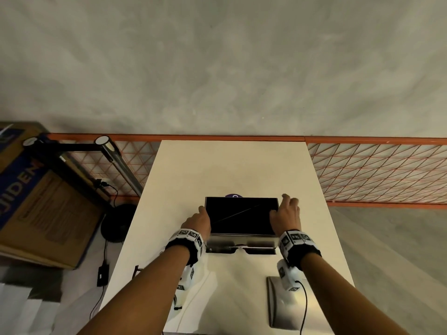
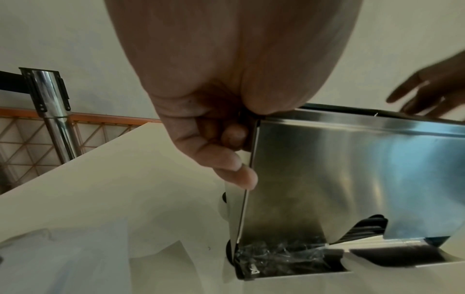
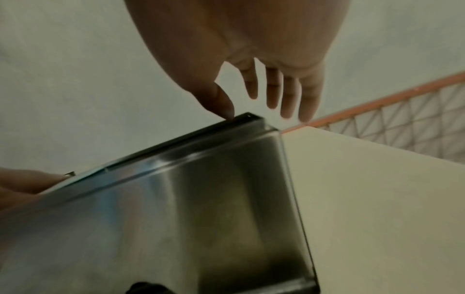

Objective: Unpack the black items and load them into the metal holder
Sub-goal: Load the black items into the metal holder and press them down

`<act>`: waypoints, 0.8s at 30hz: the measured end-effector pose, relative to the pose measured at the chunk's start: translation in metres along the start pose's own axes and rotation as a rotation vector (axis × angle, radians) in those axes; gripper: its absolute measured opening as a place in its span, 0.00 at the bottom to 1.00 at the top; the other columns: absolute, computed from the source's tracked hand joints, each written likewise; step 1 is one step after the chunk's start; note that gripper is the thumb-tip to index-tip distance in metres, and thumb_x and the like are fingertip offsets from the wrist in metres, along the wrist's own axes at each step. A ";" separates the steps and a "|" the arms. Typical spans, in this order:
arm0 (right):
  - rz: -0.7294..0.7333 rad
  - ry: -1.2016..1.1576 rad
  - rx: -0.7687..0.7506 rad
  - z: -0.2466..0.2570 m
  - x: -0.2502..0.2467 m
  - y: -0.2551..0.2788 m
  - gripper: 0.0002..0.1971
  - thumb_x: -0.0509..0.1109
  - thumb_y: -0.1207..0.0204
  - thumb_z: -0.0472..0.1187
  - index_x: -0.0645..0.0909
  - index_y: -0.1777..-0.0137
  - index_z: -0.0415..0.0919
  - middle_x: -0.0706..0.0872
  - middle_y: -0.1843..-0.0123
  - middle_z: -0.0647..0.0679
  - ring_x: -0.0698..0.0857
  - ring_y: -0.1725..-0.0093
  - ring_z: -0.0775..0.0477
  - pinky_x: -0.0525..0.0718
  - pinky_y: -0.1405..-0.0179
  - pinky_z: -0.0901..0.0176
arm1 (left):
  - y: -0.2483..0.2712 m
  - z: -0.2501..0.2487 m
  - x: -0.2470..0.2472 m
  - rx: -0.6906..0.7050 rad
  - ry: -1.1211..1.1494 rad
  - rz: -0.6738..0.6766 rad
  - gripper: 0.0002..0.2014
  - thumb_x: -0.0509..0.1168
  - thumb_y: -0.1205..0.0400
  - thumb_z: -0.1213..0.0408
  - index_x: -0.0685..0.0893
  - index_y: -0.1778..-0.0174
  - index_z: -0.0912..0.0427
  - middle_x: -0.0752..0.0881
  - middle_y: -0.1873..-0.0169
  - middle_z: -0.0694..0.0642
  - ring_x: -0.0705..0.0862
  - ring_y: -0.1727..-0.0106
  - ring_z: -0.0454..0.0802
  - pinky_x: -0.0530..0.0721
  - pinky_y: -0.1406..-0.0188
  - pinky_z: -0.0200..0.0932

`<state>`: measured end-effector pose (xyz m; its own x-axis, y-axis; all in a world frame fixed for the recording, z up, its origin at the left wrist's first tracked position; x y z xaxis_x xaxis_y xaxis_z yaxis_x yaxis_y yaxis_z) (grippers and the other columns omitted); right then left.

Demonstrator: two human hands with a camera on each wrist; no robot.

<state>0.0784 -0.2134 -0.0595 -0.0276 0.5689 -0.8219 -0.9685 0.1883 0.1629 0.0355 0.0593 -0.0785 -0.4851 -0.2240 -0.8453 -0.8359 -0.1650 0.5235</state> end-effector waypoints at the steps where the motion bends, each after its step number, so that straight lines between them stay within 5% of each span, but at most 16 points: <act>1: 0.058 -0.045 0.049 -0.009 0.005 -0.003 0.25 0.63 0.21 0.35 0.65 0.25 0.32 0.72 0.32 0.30 0.77 0.37 0.24 0.78 0.43 0.38 | 0.000 0.000 0.000 0.004 0.000 -0.002 0.33 0.60 0.13 0.69 0.51 0.15 0.69 0.79 0.28 0.72 0.81 0.30 0.70 0.79 0.35 0.59; 6: 0.225 -0.045 0.161 -0.032 0.029 -0.004 0.15 0.55 0.12 0.46 0.72 0.40 0.32 0.83 0.40 0.24 0.82 0.43 0.24 0.74 0.57 0.46 | 0.000 0.000 -0.001 0.020 -0.014 -0.020 0.33 0.59 0.13 0.70 0.52 0.15 0.70 0.80 0.31 0.71 0.83 0.33 0.70 0.80 0.39 0.59; 11: 0.220 -0.036 0.150 -0.029 0.028 -0.001 0.17 0.58 0.14 0.50 0.71 0.37 0.36 0.82 0.40 0.29 0.82 0.44 0.26 0.77 0.55 0.46 | 0.000 0.000 0.001 0.007 -0.001 -0.012 0.33 0.59 0.13 0.70 0.51 0.14 0.69 0.80 0.30 0.72 0.82 0.32 0.70 0.80 0.37 0.60; 14: 0.016 0.127 -0.063 -0.005 0.012 0.006 0.18 0.61 0.17 0.46 0.70 0.30 0.40 0.74 0.34 0.38 0.76 0.36 0.31 0.81 0.48 0.39 | -0.001 -0.001 0.002 -0.014 0.017 -0.003 0.32 0.58 0.13 0.70 0.51 0.14 0.68 0.79 0.28 0.71 0.82 0.31 0.70 0.80 0.35 0.59; 17: -0.103 0.258 -0.452 0.046 0.013 0.018 0.16 0.65 0.24 0.37 0.77 0.36 0.40 0.77 0.39 0.42 0.78 0.42 0.35 0.80 0.46 0.41 | -0.002 0.000 0.002 -0.009 0.011 -0.011 0.31 0.60 0.13 0.69 0.53 0.16 0.68 0.81 0.31 0.71 0.83 0.33 0.70 0.80 0.38 0.60; 20: 0.092 0.317 -0.663 0.077 0.038 0.021 0.16 0.65 0.23 0.37 0.80 0.36 0.41 0.81 0.38 0.44 0.80 0.38 0.38 0.78 0.41 0.42 | -0.002 0.000 0.002 0.006 0.006 -0.018 0.30 0.61 0.13 0.69 0.56 0.18 0.68 0.82 0.33 0.71 0.84 0.35 0.71 0.81 0.41 0.60; 24: 0.291 0.499 -0.648 0.078 0.059 0.018 0.17 0.61 0.18 0.43 0.80 0.31 0.46 0.79 0.34 0.44 0.75 0.32 0.38 0.73 0.35 0.38 | -0.003 0.001 0.002 0.010 0.007 -0.026 0.30 0.60 0.13 0.69 0.56 0.18 0.68 0.82 0.33 0.71 0.84 0.36 0.71 0.81 0.42 0.59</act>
<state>0.0787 -0.1141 -0.0631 -0.2544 0.0777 -0.9640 -0.8518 -0.4900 0.1853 0.0365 0.0599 -0.0818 -0.4618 -0.2266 -0.8576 -0.8504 -0.1616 0.5006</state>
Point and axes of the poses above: each hand's wrist, its own y-axis away from the middle knuckle, its own x-axis out of the palm, z = x × y, the point moved 6 cm from there along -y, towards the middle knuckle
